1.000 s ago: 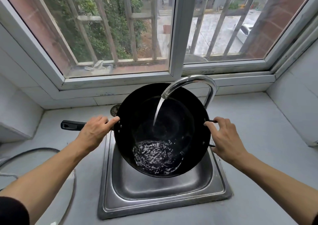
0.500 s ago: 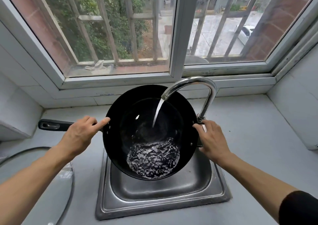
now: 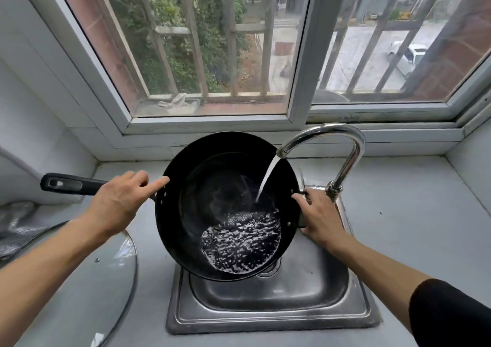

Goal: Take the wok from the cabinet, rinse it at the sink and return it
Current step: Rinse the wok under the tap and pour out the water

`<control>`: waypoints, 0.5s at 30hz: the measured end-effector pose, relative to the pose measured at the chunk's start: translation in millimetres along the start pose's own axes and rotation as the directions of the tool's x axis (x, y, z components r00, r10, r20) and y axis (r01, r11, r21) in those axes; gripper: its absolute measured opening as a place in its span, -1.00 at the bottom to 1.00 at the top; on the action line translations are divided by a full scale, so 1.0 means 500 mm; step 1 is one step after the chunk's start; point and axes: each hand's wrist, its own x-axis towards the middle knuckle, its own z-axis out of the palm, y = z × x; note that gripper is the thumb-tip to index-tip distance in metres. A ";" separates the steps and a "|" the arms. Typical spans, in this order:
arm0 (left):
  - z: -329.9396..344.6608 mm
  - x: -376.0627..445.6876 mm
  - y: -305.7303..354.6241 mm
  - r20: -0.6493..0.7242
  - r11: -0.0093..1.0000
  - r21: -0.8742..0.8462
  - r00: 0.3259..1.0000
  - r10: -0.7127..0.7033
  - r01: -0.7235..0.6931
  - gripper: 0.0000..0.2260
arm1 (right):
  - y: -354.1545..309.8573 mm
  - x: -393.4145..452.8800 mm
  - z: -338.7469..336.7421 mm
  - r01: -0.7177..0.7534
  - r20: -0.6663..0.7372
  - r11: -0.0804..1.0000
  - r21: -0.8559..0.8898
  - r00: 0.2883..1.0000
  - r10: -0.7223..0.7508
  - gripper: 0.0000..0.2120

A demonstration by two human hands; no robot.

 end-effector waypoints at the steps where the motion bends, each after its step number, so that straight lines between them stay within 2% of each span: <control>1: -0.008 -0.004 -0.002 -0.002 1.000 -0.002 1.000 -0.005 0.005 -0.29 | -0.004 0.007 0.003 0.006 0.003 1.000 0.008 1.000 -0.006 -0.17; 15: -0.065 -0.068 -0.015 0.013 0.998 0.030 0.998 -0.058 0.058 -0.25 | -0.049 0.070 0.019 0.118 0.017 0.985 0.127 0.992 -0.121 -0.25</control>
